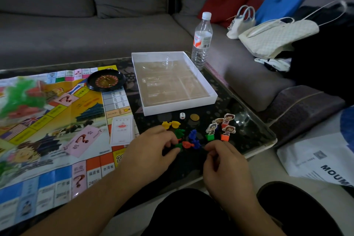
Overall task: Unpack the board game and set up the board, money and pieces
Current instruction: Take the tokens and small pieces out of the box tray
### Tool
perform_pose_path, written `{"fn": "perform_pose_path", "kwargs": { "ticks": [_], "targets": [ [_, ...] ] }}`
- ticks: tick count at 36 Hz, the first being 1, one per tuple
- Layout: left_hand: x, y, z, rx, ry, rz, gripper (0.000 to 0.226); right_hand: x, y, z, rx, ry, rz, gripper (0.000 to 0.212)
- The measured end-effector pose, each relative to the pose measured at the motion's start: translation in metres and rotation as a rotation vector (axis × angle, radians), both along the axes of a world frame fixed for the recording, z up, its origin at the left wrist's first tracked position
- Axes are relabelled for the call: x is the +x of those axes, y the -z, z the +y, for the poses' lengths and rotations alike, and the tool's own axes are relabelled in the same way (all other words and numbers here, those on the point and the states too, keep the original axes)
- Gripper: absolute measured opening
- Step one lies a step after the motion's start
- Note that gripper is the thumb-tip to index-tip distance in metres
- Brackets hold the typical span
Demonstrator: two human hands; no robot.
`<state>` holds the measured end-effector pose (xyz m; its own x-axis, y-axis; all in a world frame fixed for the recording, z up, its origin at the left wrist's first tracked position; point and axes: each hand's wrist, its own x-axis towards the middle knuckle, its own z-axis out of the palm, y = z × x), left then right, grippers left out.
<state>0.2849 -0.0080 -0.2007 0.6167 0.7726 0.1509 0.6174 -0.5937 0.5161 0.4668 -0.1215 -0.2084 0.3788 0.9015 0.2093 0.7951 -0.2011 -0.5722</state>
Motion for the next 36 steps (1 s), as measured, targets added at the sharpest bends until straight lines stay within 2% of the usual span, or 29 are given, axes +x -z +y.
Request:
{"fn": "perform_pose_path", "kwargs": {
  "ticks": [5, 9, 13, 16, 22, 26, 29, 32, 36],
  "targets": [
    [-0.001, -0.003, 0.001, 0.012, -0.015, -0.037, 0.006, 0.001, 0.0, 0.0, -0.007, -0.008, 0.012, 0.025],
    [-0.014, -0.011, 0.009, 0.021, -0.088, -0.081, 0.009, 0.001, -0.001, 0.001, -0.005, -0.017, 0.01, 0.025],
    [-0.017, -0.011, 0.027, 0.064, -0.203, -0.048, 0.008, -0.001, -0.001, 0.004, 0.014, -0.04, -0.01, 0.021],
    [-0.012, -0.008, 0.033, 0.06, -0.195, -0.003, 0.003, -0.005, -0.005, 0.009, 0.078, -0.072, -0.061, 0.013],
    [-0.006, -0.003, 0.033, 0.007, -0.232, 0.015, 0.016, -0.01, -0.016, 0.021, 0.003, -0.144, -0.118, 0.013],
    [-0.01, -0.007, 0.022, 0.051, -0.285, -0.067, 0.023, -0.013, -0.022, 0.026, -0.106, -0.18, -0.182, 0.016],
    [-0.01, -0.011, 0.016, 0.062, -0.178, -0.083, 0.023, -0.015, -0.025, 0.031, -0.202, -0.192, -0.257, 0.021],
    [-0.005, -0.008, 0.014, 0.057, -0.033, 0.0, 0.024, -0.018, -0.026, 0.035, -0.243, -0.178, -0.321, 0.021],
    [-0.001, -0.002, 0.015, 0.104, 0.011, 0.052, 0.016, -0.022, -0.029, 0.04, -0.27, -0.182, -0.367, 0.018]
  ]
}}
